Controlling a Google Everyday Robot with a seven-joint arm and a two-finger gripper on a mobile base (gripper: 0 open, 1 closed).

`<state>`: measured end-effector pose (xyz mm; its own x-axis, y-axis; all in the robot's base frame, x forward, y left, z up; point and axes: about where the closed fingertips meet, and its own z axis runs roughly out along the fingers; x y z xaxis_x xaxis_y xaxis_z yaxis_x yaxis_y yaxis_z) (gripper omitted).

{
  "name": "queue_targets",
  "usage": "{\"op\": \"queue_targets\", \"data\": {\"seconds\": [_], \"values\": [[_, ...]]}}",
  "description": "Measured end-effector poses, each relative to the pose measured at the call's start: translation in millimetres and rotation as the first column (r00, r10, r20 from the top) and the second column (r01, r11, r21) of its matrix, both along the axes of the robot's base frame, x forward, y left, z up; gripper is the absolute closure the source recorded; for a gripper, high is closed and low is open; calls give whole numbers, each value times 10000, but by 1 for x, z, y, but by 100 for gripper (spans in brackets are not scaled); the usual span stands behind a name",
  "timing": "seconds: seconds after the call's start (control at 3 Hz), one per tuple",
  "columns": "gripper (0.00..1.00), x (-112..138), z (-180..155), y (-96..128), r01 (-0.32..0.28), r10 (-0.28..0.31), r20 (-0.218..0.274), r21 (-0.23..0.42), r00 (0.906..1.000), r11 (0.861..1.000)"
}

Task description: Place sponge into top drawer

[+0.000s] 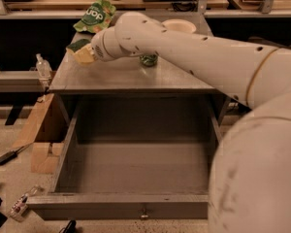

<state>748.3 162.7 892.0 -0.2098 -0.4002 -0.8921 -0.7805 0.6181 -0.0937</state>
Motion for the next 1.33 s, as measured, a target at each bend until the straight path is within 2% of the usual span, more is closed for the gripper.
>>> {"op": "queue_targets", "data": {"seconds": [0.33, 0.67, 1.0, 1.33], "values": [[100, -37, 33, -31, 158, -147, 237, -467, 9996, 9988], [100, -100, 40, -65, 57, -35, 343, -647, 9994, 9979], [100, -165, 6, -92, -402, 382, -255, -852, 9989, 9955], [100, -219, -51, -142, -540, 452, -1380, -607, 9894, 9967]]}}
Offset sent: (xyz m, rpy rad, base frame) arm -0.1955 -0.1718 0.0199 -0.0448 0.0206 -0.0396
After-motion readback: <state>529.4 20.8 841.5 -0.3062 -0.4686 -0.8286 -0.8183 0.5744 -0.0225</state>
